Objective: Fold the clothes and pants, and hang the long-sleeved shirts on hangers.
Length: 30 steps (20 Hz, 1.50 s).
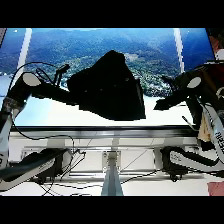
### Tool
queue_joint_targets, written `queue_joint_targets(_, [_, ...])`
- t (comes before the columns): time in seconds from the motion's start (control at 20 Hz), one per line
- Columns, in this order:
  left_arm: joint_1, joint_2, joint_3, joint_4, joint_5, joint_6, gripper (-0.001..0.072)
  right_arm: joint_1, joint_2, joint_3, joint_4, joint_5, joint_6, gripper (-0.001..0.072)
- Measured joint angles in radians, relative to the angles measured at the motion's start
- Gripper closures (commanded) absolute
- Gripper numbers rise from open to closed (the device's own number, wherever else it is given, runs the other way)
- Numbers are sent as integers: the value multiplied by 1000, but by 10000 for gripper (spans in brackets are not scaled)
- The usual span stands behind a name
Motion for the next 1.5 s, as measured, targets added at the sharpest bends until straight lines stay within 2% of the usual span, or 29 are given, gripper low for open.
queue_joint_targets(0.05, [0,0,3,23,-3,-13,680,0,0,-29,34,-11,2,246])
queue_joint_targets(0.1, [2,0,4,47,-4,-18,635,0,0,-54,58,-22,16,246])
queue_joint_targets(0.15, [2,0,1,62,-3,-20,494,0,0,-76,79,-34,35,246])
queue_joint_targets(0.2, [2,0,-5,75,2,-24,415,0,0,-100,98,-42,56,246])
queue_joint_targets(0.4, [2,-1,-41,105,37,-37,409,0,-1,-186,196,-97,112,250])
queue_joint_targets(0.65, [36,-1,-69,124,88,-61,399,5,-2,-241,291,-176,134,262])
queue_joint_targets(0.7, [56,-1,-75,127,93,-65,242,13,-3,-245,301,-184,137,261])
queue_joint_targets(0.75, [77,-1,-83,127,99,-72,6,27,-6,-248,309,-190,140,262])
queue_joint_targets(0.85, [123,-1,-112,129,106,-95,16,70,-16,-251,320,-201,142,285])
queue_joint_targets(1.0, [171,-1,-192,131,98,-117,18,149,-26,-251,317,-250,144,634])
queue_joint_targets(1.05, [179,-1,-223,132,97,-122,20,170,-28,-250,317,-270,143,696])
queue_joint_targets(1.15, [190,-1,-290,118,103,-120,20,200,-30,-244,318,-277,137,696])
queue_joint_targets(1.4, [198,0,-408,-34,153,-42,22,226,-31,-238,319,-290,104,696])
queue_joint_targets(1.45, [199,0,-424,-51,164,-34,70,228,-31,-237,319,-291,98,696])
queue_joint_targets(1.5, [200,0,-437,-67,180,-27,181,229,-31,-237,319,-293,94,696])
